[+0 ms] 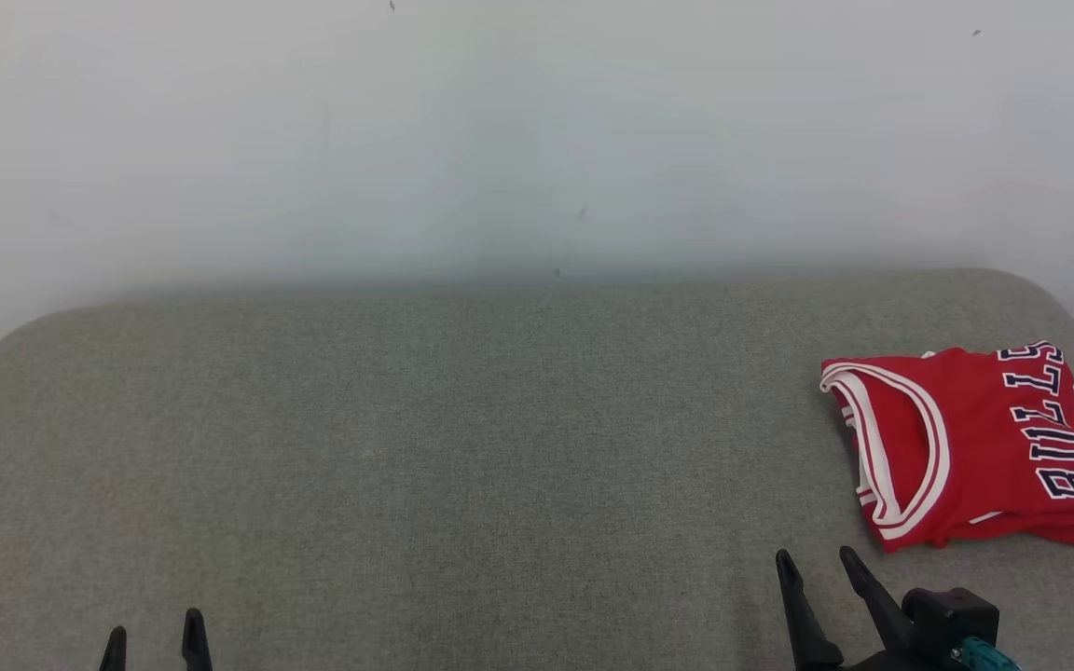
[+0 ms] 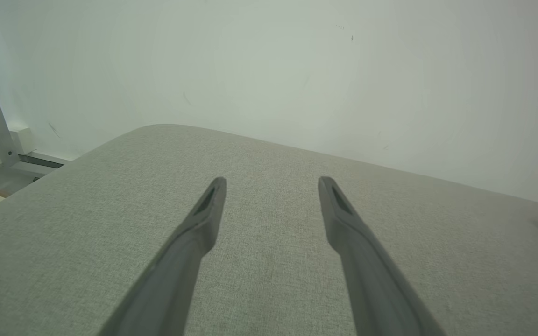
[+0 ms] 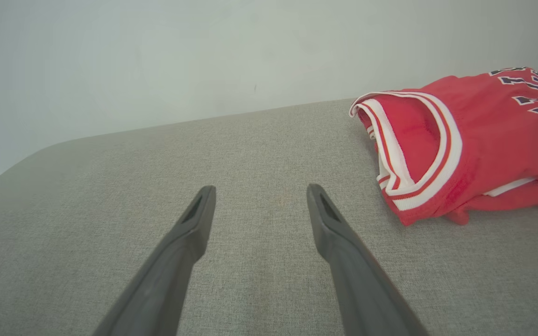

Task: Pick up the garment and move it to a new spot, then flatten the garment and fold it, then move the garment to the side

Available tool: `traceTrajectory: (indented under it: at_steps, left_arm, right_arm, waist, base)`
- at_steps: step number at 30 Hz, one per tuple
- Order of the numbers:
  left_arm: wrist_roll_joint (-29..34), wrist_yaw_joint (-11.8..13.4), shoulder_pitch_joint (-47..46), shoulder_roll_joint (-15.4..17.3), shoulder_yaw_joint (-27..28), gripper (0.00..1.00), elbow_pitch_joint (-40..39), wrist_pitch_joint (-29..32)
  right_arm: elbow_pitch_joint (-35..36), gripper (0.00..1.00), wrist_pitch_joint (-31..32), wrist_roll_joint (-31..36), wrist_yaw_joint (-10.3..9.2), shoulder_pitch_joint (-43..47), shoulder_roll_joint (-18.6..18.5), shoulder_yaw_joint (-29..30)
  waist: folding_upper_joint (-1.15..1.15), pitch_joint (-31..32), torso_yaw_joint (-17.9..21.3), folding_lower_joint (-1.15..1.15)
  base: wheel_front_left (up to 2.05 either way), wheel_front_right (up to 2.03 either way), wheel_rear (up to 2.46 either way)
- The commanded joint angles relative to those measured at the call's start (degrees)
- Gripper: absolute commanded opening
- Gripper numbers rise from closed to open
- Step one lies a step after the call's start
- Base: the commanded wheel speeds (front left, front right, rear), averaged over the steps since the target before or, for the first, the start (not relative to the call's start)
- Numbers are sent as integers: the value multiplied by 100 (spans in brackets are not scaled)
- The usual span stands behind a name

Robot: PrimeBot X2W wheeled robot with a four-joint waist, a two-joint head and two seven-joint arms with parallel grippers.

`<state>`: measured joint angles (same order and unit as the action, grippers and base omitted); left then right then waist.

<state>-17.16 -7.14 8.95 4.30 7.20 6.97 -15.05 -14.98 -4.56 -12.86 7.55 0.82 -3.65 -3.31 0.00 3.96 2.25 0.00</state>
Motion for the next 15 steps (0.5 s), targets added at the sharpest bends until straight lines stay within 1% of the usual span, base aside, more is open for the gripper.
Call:
traceTrajectory:
  at_steps: [1,13,14,15]
  left_arm:
    - [48,-32,18,-5,21,100,24,-16]
    - [216,-26,25,26,61,100,-4,-16]
    - [145,-26,7,5,42,0,19,1]
    - [129,-26,10,-6,40,0,65,8]
  right_arm:
    - [-6,100,-35,-3,-11,-74,26,-5]
    - [-64,100,-34,17,-11,-85,46,23]
    - [-85,0,1,0,0,-56,27,19]
    - [-124,0,6,-8,0,-51,28,23]
  waist:
    - [0,-6,-7,0]
    - [0,-23,6,0]
    - [0,-23,5,0]
    - [0,-24,4,0]
  base:
    - [0,0,0]
    - [0,0,0]
    - [0,0,0]
    - [0,0,0]
